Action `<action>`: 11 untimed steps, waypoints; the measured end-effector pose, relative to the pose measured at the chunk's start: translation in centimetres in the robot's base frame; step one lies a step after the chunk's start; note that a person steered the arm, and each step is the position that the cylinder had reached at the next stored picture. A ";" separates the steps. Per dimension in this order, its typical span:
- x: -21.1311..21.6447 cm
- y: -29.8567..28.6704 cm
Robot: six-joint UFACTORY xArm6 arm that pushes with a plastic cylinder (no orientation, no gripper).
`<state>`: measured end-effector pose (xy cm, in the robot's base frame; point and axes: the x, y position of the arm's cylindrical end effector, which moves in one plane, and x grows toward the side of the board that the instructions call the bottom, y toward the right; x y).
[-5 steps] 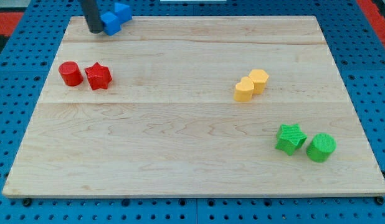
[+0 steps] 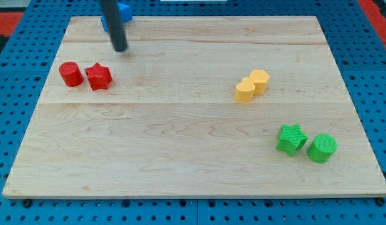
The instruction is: Move red star towards the blue cube
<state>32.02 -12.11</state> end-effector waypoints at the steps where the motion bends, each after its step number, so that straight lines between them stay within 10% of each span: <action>1: 6.7 2.5; 2: 12.3 1.2; 7: -0.9 -10.5; 11: -2.4 -4.0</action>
